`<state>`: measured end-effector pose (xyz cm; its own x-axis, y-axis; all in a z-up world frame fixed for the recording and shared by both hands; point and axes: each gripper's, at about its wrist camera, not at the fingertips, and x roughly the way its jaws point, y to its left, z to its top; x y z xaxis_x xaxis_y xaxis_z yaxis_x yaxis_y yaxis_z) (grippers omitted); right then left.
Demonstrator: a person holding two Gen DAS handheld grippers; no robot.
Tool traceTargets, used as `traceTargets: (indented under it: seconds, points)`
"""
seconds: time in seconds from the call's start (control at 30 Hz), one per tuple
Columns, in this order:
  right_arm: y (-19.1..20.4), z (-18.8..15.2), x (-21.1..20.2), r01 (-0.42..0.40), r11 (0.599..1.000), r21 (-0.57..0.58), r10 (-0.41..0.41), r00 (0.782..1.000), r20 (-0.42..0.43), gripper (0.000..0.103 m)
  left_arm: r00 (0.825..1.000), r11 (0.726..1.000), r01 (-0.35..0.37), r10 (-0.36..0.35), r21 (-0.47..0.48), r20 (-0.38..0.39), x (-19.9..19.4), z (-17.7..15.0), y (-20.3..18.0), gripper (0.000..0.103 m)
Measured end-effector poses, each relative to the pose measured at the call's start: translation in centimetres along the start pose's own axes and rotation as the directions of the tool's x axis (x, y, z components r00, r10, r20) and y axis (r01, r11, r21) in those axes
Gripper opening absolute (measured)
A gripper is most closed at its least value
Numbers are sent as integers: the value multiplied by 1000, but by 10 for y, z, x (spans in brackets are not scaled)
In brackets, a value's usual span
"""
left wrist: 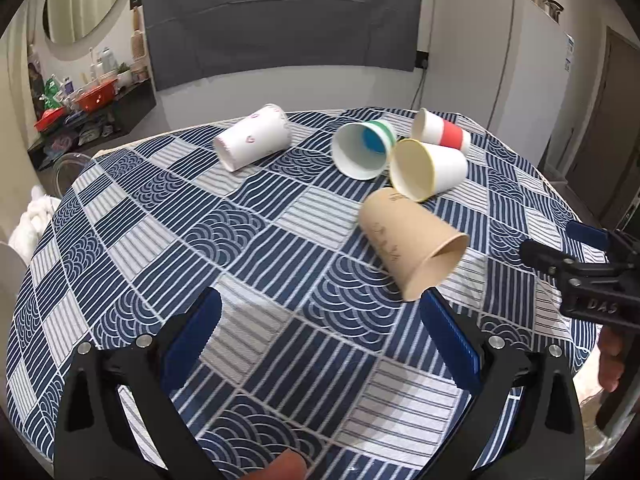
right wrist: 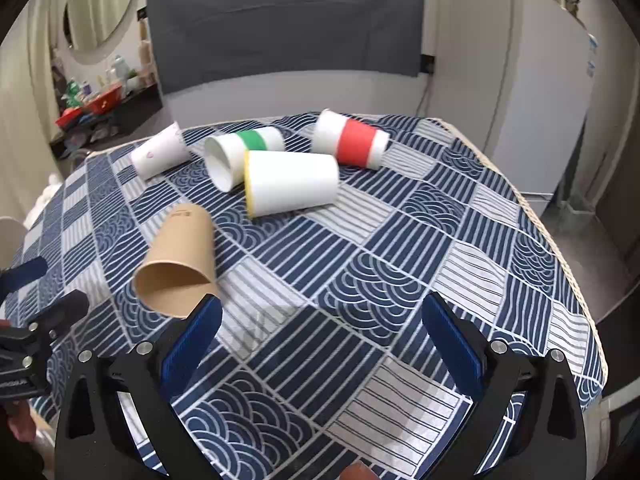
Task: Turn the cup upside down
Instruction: 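Close the right gripper around the brown kraft cup's body and lift it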
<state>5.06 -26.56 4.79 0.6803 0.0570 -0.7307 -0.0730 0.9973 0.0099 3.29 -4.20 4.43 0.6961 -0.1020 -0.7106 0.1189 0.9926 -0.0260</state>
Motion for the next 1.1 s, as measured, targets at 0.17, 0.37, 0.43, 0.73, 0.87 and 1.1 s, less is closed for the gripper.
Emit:
traceTargets:
  seconds: [0.17, 0.37, 0.43, 0.73, 0.87, 1.1]
  points:
    - [9, 20, 4, -82, 997, 3, 82, 993, -83, 95, 1000, 999, -17, 17, -27, -13, 8, 0, 25, 97]
    - [24, 42, 21, -144, 990, 7, 143, 971, -192, 95, 999, 999, -31, 30, -29, -32, 19, 2, 49, 97]
    - [30, 48, 33, -171, 985, 8, 168, 954, -247, 95, 999, 999, -31, 30, -21, -35, 23, 3, 55, 97]
    - [71, 73, 84, -280, 960, 22, 263, 867, -424, 95, 997, 1000, 3, -1, 20, -76, 49, 0, 75, 97]
    - [94, 83, 102, -314, 949, -7, 271, 830, -488, 95, 994, 998, 20, -15, 51, -105, 62, -3, 79, 97]
    - [104, 91, 134, -268, 963, 3, 223, 795, -564, 95, 992, 996, 40, -29, 80, -126, 71, -2, 79, 97]
